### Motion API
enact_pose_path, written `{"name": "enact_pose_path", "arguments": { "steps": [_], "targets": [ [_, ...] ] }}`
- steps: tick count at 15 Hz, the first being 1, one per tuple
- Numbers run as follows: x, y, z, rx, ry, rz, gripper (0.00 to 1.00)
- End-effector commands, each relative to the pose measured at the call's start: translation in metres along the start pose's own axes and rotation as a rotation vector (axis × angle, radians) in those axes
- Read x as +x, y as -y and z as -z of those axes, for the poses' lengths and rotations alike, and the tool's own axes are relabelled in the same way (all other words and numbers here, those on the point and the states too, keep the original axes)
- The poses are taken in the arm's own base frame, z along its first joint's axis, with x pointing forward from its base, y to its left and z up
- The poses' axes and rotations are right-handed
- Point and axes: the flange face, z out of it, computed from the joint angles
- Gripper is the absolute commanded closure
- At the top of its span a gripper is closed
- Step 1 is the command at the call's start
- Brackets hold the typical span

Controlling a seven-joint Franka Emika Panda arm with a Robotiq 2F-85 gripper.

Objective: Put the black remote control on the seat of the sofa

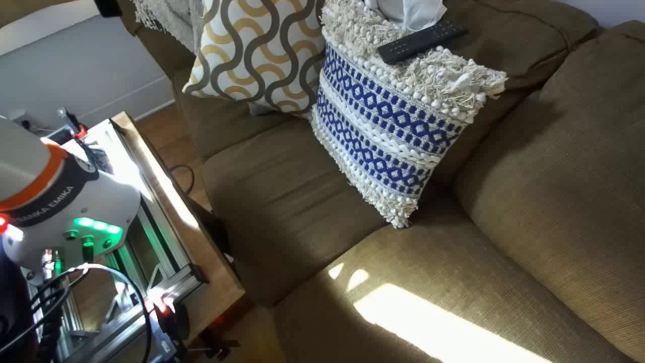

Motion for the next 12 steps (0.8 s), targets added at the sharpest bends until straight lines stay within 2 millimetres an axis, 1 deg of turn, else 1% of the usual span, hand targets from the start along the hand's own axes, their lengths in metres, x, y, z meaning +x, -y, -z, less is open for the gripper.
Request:
{"name": "enact_pose_path", "arguments": {
  "steps": [1,10,11,12],
  "targets": [
    [0.0,0.0,0.0,0.0,0.001,0.0,0.0],
    [0.0,0.0,0.0,0.0,0.001,0.0,0.0],
    [0.006,-0.003,0.001,-0.008,-0.017,-0.019,0.0],
    [0.018,-0.012,0.005,-0.018,-0.072,-0.045,0.0]
  ]
}}
